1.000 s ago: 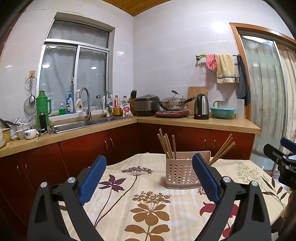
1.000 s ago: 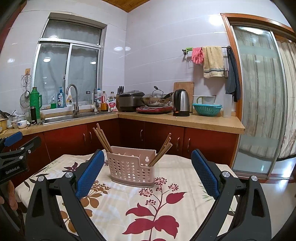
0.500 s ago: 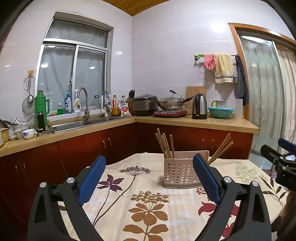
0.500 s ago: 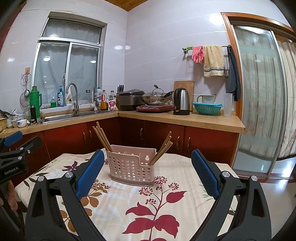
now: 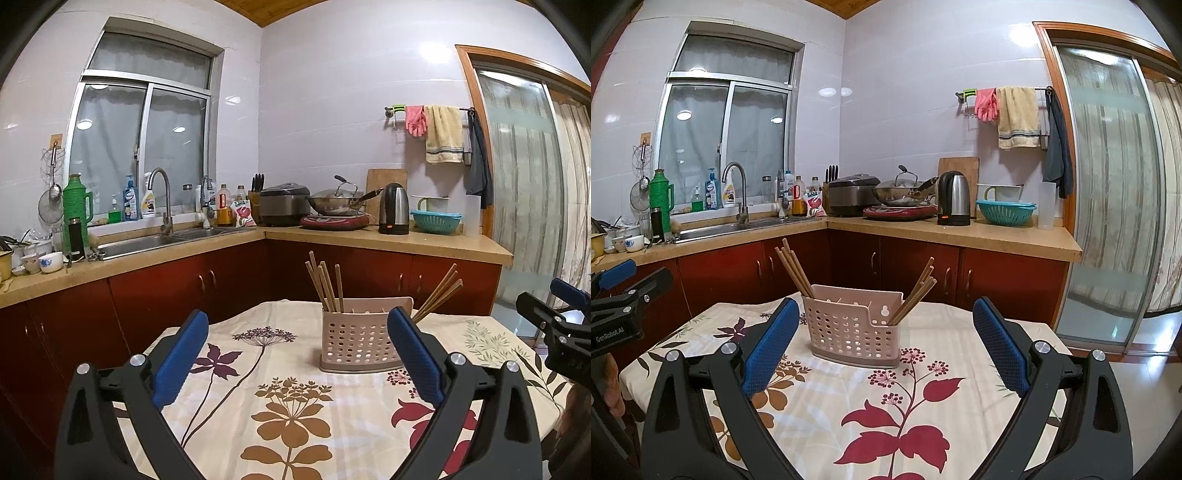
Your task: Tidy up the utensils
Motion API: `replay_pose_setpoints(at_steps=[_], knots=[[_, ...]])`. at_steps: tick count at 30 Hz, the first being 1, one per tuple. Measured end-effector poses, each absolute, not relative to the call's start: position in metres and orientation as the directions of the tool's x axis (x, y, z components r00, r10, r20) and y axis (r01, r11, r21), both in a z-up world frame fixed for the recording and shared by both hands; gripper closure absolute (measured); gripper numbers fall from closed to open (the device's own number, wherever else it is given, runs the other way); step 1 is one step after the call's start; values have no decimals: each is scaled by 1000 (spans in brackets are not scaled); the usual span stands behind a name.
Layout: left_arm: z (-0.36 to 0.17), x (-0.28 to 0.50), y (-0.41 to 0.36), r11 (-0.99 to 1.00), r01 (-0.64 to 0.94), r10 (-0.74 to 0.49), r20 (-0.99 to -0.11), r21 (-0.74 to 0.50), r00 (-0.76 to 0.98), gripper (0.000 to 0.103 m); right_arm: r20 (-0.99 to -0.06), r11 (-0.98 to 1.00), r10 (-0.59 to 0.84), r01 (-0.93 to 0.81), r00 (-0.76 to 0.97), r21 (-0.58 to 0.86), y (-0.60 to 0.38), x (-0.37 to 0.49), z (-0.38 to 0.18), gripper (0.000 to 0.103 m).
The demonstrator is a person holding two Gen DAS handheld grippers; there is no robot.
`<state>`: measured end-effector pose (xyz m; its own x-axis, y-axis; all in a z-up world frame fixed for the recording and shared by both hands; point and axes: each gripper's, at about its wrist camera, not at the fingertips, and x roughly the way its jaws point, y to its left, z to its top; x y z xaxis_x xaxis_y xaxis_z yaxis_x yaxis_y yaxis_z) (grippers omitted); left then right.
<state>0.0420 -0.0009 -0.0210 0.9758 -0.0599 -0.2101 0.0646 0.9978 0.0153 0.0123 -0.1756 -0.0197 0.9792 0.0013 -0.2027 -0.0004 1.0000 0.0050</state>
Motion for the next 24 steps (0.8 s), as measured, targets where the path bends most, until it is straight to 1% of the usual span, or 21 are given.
replay_pose_setpoints(at_steps=[4, 10, 12, 19, 24], knots=[[-23, 44, 0, 997, 78, -77, -215, -1, 974, 7, -206, 1000, 2, -1, 978, 5, -176, 13, -20, 10], [-27, 50, -2, 997, 73, -70, -235, 6, 969, 7, -219, 1000, 4, -2, 976, 7, -175, 16, -28, 10], [-28, 52, -3, 997, 72, -65, -256, 16, 965, 7, -224, 1000, 4, -3, 975, 8, -176, 19, -27, 10], [-28, 56, -2, 999, 43, -37, -226, 24, 973, 7, -240, 1000, 3, -1, 971, 9, -176, 24, -31, 10], [-33, 67, -2, 998, 53, -41, -246, 43, 968, 7, -257, 1000, -2, 7, 967, 18, -181, 32, -33, 10]])
